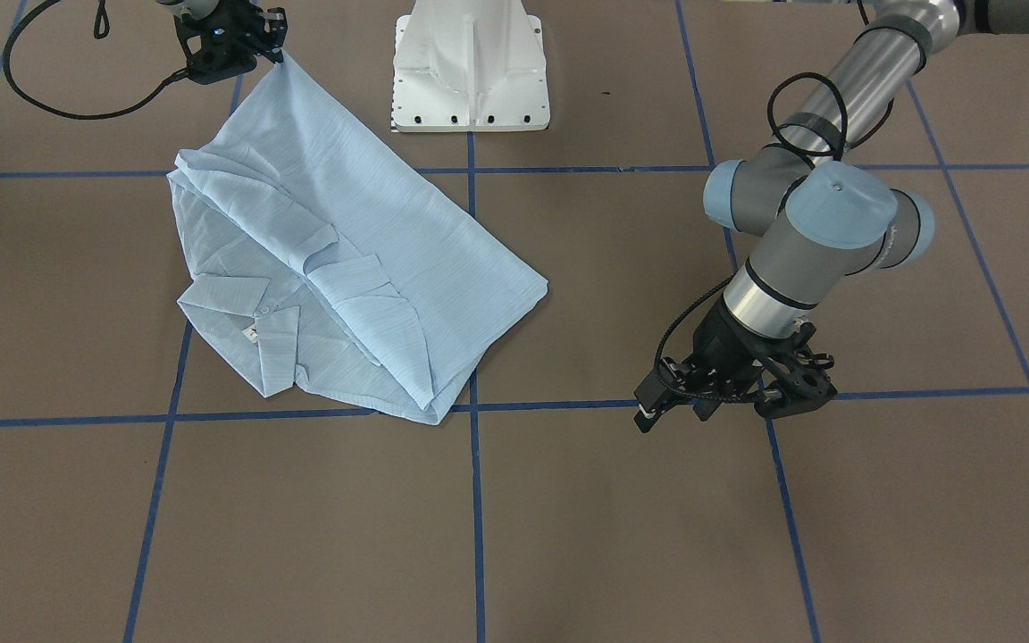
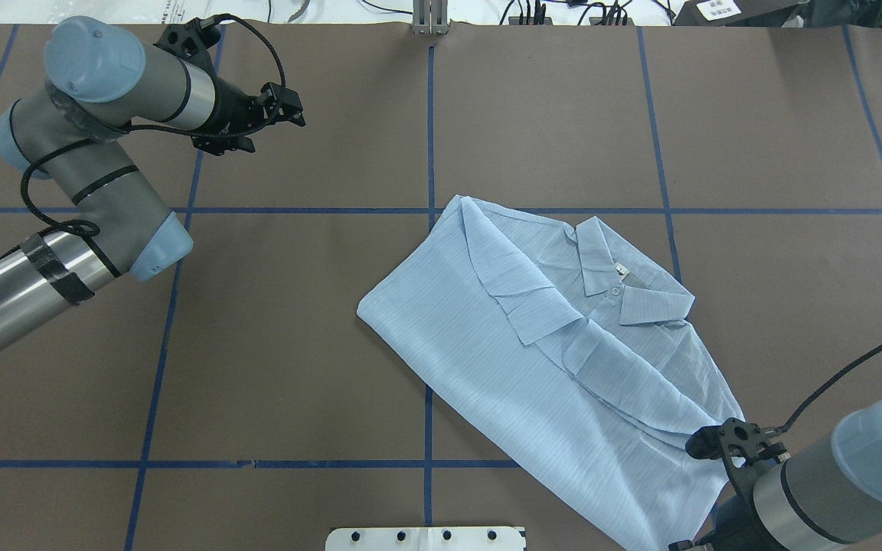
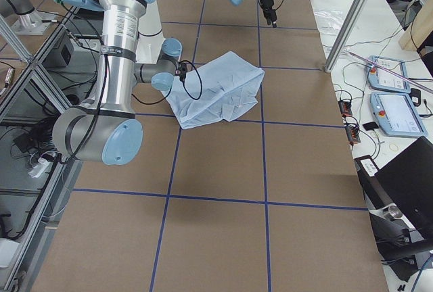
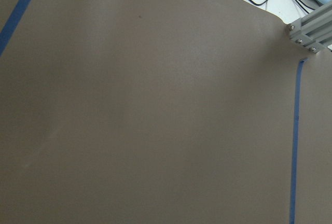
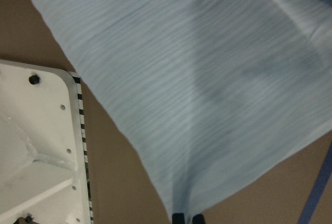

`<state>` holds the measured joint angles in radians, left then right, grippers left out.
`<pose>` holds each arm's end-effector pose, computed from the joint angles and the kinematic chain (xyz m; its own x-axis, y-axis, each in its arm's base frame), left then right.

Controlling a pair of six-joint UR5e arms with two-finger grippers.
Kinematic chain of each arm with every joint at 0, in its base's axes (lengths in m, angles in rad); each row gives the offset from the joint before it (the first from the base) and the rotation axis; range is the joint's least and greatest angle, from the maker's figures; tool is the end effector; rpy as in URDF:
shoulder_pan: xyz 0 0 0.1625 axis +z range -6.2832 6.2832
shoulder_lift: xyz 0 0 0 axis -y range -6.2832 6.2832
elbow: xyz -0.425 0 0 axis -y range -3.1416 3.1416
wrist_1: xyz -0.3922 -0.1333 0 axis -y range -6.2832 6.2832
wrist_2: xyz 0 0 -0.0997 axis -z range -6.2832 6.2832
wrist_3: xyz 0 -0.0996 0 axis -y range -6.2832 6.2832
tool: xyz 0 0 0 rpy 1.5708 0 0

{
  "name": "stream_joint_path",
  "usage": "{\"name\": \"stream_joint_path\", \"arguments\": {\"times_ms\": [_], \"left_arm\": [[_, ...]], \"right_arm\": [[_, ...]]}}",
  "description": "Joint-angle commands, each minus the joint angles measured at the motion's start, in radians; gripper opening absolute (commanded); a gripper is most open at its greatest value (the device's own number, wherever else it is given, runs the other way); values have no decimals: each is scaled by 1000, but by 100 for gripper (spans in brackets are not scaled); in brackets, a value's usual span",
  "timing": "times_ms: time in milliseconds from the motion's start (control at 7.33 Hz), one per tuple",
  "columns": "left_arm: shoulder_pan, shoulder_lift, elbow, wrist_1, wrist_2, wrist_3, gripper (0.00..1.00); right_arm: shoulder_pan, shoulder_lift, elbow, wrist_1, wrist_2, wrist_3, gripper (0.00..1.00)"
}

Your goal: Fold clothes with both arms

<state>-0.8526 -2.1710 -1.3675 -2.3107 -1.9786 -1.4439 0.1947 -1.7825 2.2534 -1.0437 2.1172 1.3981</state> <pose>0.4075 -0.6089 0.3096 0.3320 -0.2033 -0.9211 0.4158 0.9080 -0.0506 -0.3627 -0.1546 0.3624 0.4786 -0.0553 0.8763 0.3506 0.9270 -0.1330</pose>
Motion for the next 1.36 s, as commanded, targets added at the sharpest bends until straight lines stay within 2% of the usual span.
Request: {"name": "stream_joint_path", "arguments": {"times_ms": [0, 273, 409, 545, 818, 1227], "left_arm": [[73, 17, -88, 11, 0, -25, 99], [165, 36, -160, 42, 9, -171, 99], [261, 25, -162, 91, 127, -222, 99], [321, 10, -173, 167, 180, -240, 98], [354, -4, -180, 238, 196, -274, 95], [388, 2, -180, 266, 196, -274, 93]], "right_arm": [[131, 117, -17, 2, -23, 1, 100], [250, 137, -17, 2, -135, 1, 100], [297, 143, -18, 2, -149, -1, 100], [328, 144, -18, 2, -149, -1, 100], [338, 153, -34, 1, -166, -2, 100], [341, 157, -34, 1, -171, -2, 100]]}}
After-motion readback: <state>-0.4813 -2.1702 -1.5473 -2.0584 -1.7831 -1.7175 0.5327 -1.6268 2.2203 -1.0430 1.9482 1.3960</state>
